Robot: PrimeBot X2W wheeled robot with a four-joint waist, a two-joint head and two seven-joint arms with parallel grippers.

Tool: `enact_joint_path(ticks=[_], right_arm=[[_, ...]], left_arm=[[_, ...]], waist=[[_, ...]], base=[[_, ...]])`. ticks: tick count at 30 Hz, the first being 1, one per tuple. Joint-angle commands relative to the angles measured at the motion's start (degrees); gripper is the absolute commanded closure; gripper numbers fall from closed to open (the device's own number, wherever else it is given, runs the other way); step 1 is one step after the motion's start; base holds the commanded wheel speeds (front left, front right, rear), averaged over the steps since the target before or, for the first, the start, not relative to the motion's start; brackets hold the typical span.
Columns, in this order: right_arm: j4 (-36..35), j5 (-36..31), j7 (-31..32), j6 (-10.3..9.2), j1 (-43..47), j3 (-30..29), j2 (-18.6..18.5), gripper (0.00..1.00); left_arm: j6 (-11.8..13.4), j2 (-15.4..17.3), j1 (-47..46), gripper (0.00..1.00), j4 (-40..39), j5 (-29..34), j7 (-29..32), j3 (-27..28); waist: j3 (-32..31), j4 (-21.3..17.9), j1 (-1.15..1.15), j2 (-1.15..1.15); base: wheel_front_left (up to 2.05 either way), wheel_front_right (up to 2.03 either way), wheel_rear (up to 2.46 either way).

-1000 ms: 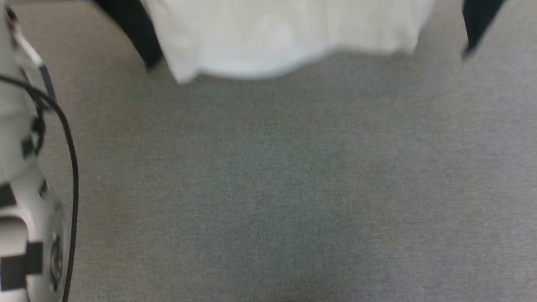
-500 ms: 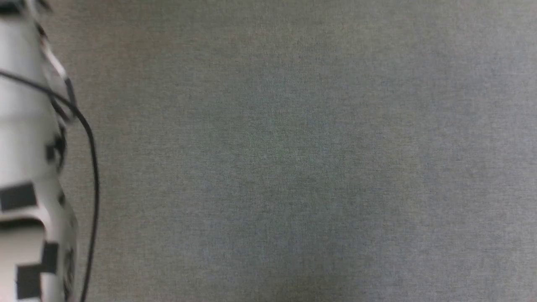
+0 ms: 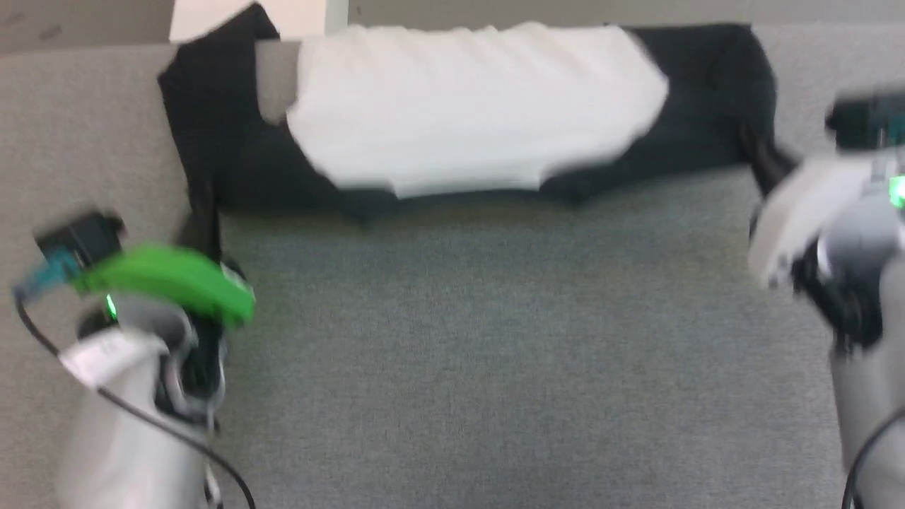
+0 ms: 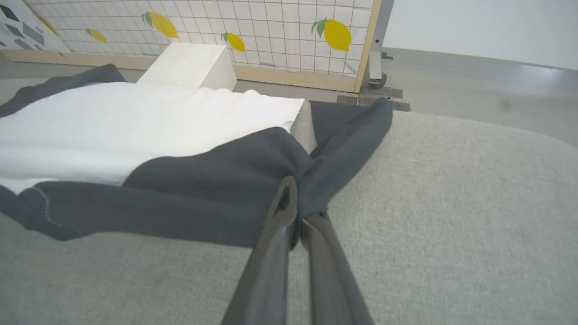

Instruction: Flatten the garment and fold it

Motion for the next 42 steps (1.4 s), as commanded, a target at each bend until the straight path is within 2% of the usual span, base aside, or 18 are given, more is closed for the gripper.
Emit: enact_joint_path(ticks=[1, 6, 14, 15, 20, 24, 32, 33, 34, 35, 42], right_arm=[[-2.7, 0.1, 0.9, -0.21, 4.0, -2.3, -0.3, 1.00], [-11.9, -0.3, 4.1, -0.21, 17.9, -7.2, 3.9, 1.00], [-21.0, -2.4, 8.2, -0.21, 32.5, -11.9, 8.6, 1.00], [-22.3, -3.4, 9.4, -0.21, 36.2, -13.2, 9.1, 1.00], [-20.3, -2.3, 10.0, -0.21, 41.2, -14.0, 9.2, 1.00], [-17.5, -1.0, 9.7, -0.21, 44.5, -13.7, 9.2, 1.00], [-9.1, -0.7, 5.8, -0.21, 46.4, -11.4, 9.2, 1.00], [-8.2, -0.8, 4.7, -0.21, 46.2, -11.2, 9.2, 0.92], [-7.4, -0.8, 3.9, -0.21, 46.0, -10.9, 9.2, 0.66], [-6.6, -0.7, 3.1, -0.21, 45.9, -10.6, 9.2, 0.00], [-7.1, -0.6, -3.6, -0.21, 45.6, -12.1, 9.3, 0.00]], left_arm=[[1.2, 0.9, 3.7, 1.00, -1.0, 0.0, 0.2, 0.7], [3.8, -0.1, 15.0, 1.00, -6.6, -0.2, 2.8, -1.0], [7.1, 1.2, 25.9, 1.00, -12.5, 0.3, 6.3, -2.2], [8.5, 1.7, 29.5, 1.00, -14.2, 0.4, 8.0, -2.7], [11.4, 4.1, 35.1, 1.00, -15.9, 2.6, 11.3, -4.2], [12.7, 4.8, 37.8, 1.00, -16.3, 3.3, 12.8, -5.0], [11.7, 2.5, 37.6, 1.00, -14.9, 4.0, 11.8, -8.3], [11.6, 1.9, 37.2, 0.63, -14.6, 4.1, 11.3, -8.7], [11.4, 1.4, 36.9, 0.24, -14.5, 4.3, 11.0, -9.2], [11.2, 0.9, 36.6, 0.00, -14.3, 4.3, 10.9, -9.7], [10.8, -0.3, 36.8, 0.00, -16.3, 3.4, 9.3, -9.5]], waist=[[-5.3, -0.3, 0.00, 0.00], [-8.3, 0.0, 0.00, 0.00], [-11.1, -0.1, 0.00, 0.00], [-11.5, -0.2, 0.00, 0.00], [-11.8, 0.0, 0.00, 0.00], [-12.3, 0.7, 0.00, 0.00], [-13.6, 1.5, 0.00, 0.00], [-13.8, 1.5, 0.00, 0.00], [-13.9, 1.6, 0.00, 0.00], [-14.1, 1.6, 0.00, 0.00], [-15.0, 1.6, 0.00, 0.00]], base=[[0.00, 0.00, 0.00], [0.00, 0.00, 0.00], [0.00, 0.00, 0.00], [0.00, 0.00, 0.00], [0.00, 0.00, 0.00], [0.00, 0.00, 0.00], [0.00, 0.00, 0.00], [0.00, 0.00, 0.00], [0.00, 0.00, 0.00], [0.00, 0.00, 0.00], [0.00, 0.00, 0.00]])
